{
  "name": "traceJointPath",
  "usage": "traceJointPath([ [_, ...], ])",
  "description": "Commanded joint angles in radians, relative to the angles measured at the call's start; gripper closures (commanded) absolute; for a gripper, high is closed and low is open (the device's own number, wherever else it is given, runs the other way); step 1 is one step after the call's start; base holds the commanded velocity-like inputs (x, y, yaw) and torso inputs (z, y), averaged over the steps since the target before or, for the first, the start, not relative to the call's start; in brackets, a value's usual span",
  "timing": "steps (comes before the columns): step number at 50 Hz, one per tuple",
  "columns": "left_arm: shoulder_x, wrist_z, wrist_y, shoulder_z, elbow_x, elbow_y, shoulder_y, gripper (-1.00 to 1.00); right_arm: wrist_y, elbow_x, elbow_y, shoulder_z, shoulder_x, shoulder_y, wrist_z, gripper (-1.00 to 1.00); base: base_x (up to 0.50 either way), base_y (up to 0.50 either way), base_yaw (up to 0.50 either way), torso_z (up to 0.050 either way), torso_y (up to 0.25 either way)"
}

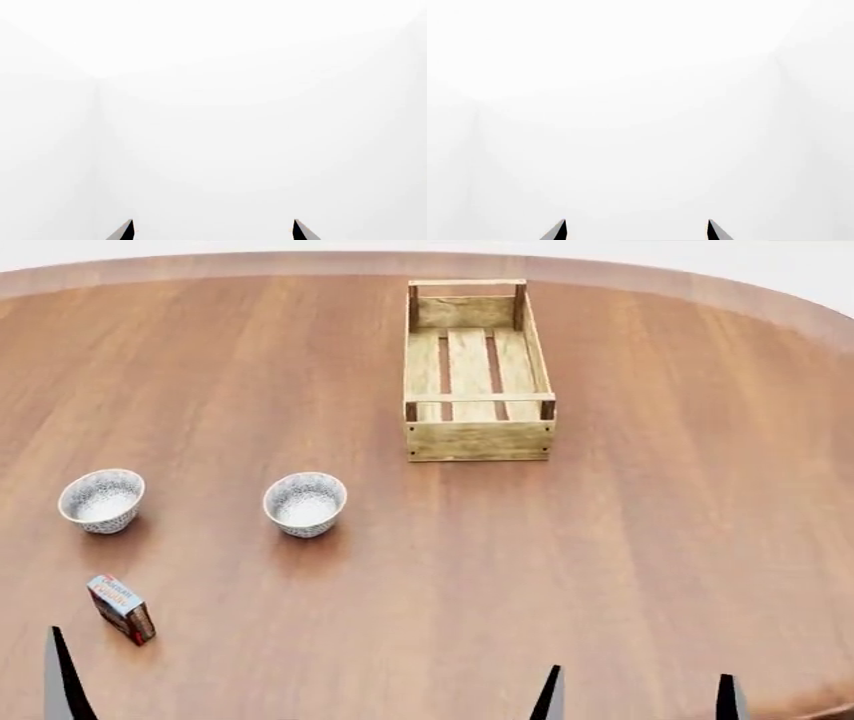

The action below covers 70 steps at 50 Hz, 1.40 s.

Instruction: Stack the right bowl on the left bowl and place them in the tray.

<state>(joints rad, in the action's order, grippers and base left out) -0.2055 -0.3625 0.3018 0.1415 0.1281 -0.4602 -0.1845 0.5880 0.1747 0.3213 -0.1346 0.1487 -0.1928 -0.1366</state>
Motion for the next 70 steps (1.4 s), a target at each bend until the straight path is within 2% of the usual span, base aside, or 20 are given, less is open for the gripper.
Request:
traceJointPath([
  [1,0.007,0.015,0.034,-0.018,0.011,-0.002,-0.004,-1.0,0.023,-0.004,0.001,0.002,-0.002,-0.001,0.018,-1.0,0.0,-0.5,0.0,0.0,0.0],
  [22,-0.003,0.001,0.034,-0.001,0.011,-0.003,-0.007,-1.0,0.029,-0.027,-0.01,-0.012,0.012,-0.003,0.002,-1.0,0.0,-0.5,0.0,0.0,0.0],
  [28,-0.007,-0.003,0.034,0.001,0.008,-0.003,-0.009,-1.0,0.006,-0.064,0.0,-0.019,0.014,-0.003,-0.008,-1.0,0.02,0.0,0.0,0.0,0.0],
  [38,-0.012,-0.015,0.037,0.001,0.009,-0.009,-0.015,-1.0,0.004,-0.205,0.007,-0.005,-0.002,-0.011,-0.046,-1.0,0.5,0.05,0.0,0.0,0.0],
  [53,-0.02,-0.028,0.038,0.005,0.013,-0.025,-0.026,-1.0,-0.003,-0.271,0.02,-0.001,-0.005,-0.015,-0.083,-1.0,0.5,0.2,0.0,0.0,0.0],
  [57,-0.023,-0.03,0.037,0.008,0.016,-0.028,-0.028,-1.0,-0.007,-0.264,0.023,-0.003,0.0,-0.015,-0.087,-1.0,0.5,0.25,0.0,0.0,0.0],
  [60,-0.025,-0.031,0.035,0.009,0.018,-0.031,-0.028,-1.0,-0.031,-0.155,0.032,-0.019,0.019,-0.01,-0.068,-1.0,0.5,0.18,0.0,0.0,0.0],
  [70,-0.029,-0.033,0.029,0.02,0.027,-0.032,-0.024,-1.0,-0.076,-0.101,0.037,-0.009,0.028,0.003,-0.085,-1.0,0.5,-0.05,0.0,0.0,0.0],
])
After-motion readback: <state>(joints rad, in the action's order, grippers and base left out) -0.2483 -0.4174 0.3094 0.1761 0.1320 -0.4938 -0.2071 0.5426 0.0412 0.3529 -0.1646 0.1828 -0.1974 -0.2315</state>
